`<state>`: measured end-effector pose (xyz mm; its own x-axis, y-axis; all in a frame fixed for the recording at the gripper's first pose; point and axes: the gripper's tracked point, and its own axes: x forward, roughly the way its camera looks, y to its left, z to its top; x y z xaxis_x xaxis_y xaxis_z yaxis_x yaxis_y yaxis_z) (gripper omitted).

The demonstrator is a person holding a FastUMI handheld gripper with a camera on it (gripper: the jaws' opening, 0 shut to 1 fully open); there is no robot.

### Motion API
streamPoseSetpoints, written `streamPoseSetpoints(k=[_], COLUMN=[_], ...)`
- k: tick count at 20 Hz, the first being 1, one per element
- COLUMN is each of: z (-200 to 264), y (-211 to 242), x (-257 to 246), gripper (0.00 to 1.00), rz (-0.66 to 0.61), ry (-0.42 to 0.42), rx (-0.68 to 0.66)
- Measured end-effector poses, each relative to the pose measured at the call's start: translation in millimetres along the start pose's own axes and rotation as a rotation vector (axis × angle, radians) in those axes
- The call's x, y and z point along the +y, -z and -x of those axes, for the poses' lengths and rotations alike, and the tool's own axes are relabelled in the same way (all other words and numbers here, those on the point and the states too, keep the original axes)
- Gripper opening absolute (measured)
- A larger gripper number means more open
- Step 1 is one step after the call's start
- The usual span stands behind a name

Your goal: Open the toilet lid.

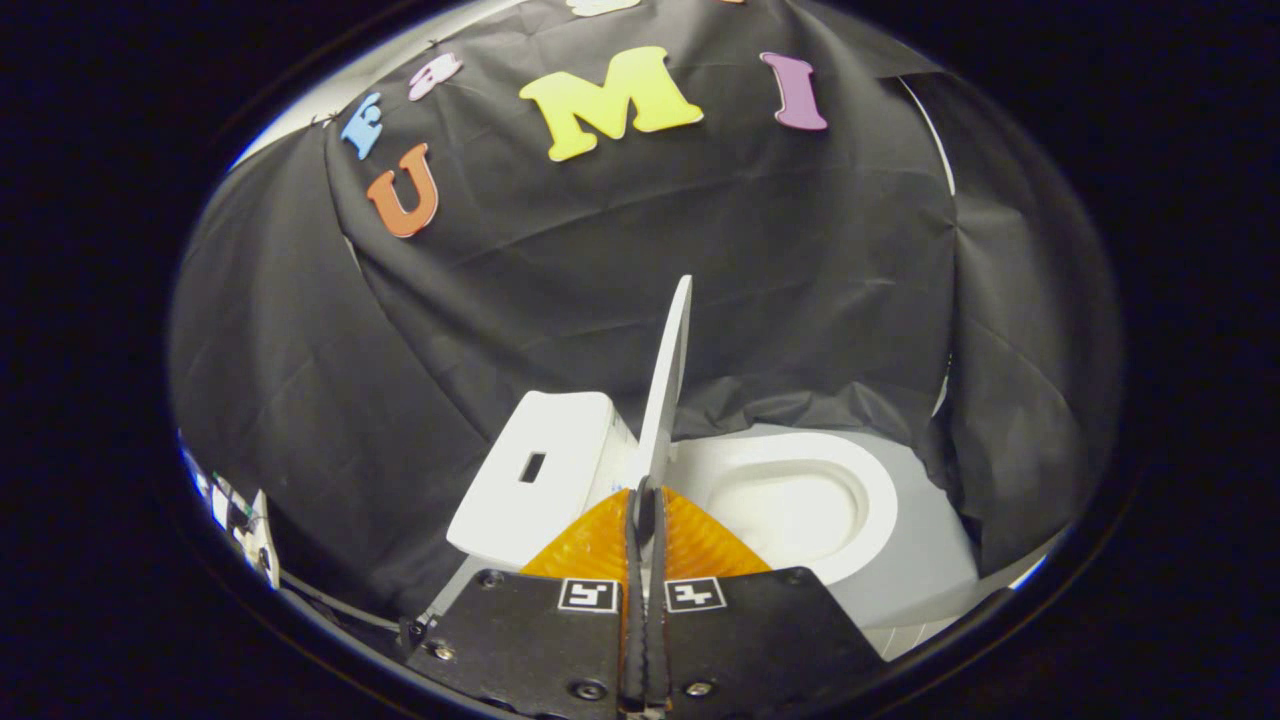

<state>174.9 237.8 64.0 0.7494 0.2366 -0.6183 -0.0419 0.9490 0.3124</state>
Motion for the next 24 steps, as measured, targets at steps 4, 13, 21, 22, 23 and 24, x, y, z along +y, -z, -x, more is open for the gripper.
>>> streamPoseSetpoints(k=[4,13,21,22,23,24], z=[-2,-10,-19,-21,-23,-24], y=[1,3,11,12,12,12], x=[19,57,93,97,102,106], gripper=[0.04,0.04,0.04,0.04,0.04,0.04], rz=[0.039,0.125,0.203,0.21,0.214,0.215], ry=[-0.007,-0.023,-0.025,-0.028,-0.033,-0.036], rx=[-0.003,-0.011,-0.022,-0.021,-0.019,-0.016])
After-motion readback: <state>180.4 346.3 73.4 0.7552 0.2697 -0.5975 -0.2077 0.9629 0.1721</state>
